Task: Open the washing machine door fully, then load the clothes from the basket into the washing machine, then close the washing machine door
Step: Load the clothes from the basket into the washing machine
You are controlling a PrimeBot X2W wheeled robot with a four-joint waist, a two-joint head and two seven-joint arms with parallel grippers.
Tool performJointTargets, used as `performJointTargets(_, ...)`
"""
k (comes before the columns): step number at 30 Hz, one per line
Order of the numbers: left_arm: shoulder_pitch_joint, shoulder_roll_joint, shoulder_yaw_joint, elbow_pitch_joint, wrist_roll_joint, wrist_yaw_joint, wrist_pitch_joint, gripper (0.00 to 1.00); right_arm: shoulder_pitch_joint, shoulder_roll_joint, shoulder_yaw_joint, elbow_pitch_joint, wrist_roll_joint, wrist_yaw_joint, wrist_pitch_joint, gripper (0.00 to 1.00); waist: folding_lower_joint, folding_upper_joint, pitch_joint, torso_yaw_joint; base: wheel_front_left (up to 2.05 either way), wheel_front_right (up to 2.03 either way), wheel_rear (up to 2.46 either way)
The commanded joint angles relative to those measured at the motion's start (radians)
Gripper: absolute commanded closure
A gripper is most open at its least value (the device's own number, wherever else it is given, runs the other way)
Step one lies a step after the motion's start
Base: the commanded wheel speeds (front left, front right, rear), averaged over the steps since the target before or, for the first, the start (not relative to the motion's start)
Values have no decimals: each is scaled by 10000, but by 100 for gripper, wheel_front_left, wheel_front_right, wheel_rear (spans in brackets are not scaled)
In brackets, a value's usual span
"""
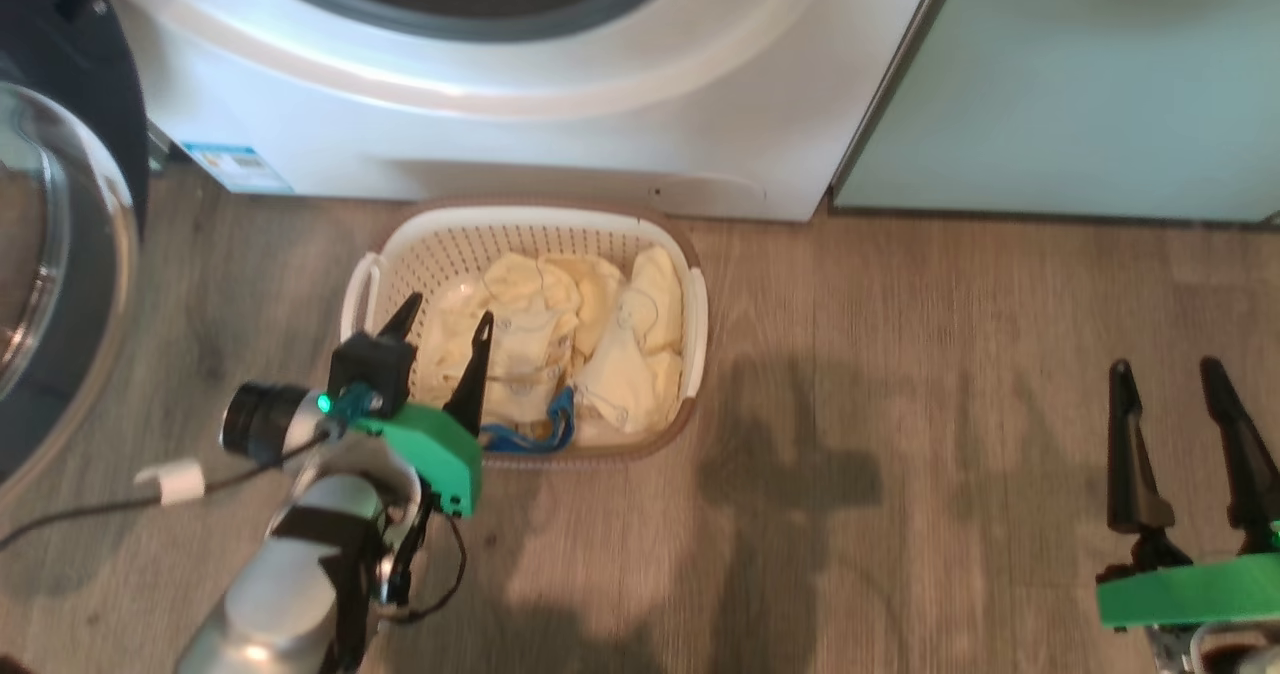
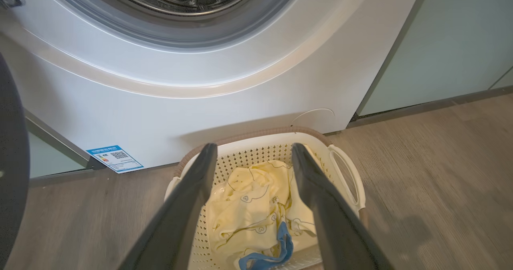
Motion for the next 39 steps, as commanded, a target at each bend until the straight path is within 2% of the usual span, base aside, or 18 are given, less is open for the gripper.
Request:
performJointTargets(1, -563, 128, 238, 34, -81, -113, -26, 0, -311, -135, 232, -364, 60, -29, -94, 0, -1, 0, 462, -29, 0, 0, 0)
performJointTargets(13, -3176, -196, -112, 3585, -402, -1307, -14, 0, -1262, -135, 493, -607, 480, -29, -94, 0, -1, 0, 2695, -497, 0, 0, 0)
performJointTargets(21, -4875, -172, -230, 5539, -544, -1678, 121, 0, -1831, -135, 409, -883, 853, -29, -94, 0, -1, 0, 4381, -794, 0, 0, 0)
performJointTargets(35, -7056, 238, -142, 7361, -1340, -1992, 829, 0, -2616, -135, 697, -1283, 1319, -29, -94, 0, -1, 0, 6531, -1179, 0, 0, 0)
performJointTargets(39, -7536, 334, -418, 7659, -1439, -2008, 1032, 0, -2785, -135, 783, -1348, 1501, -29, -94, 0, -1, 0, 6932, -1388, 0, 0, 0)
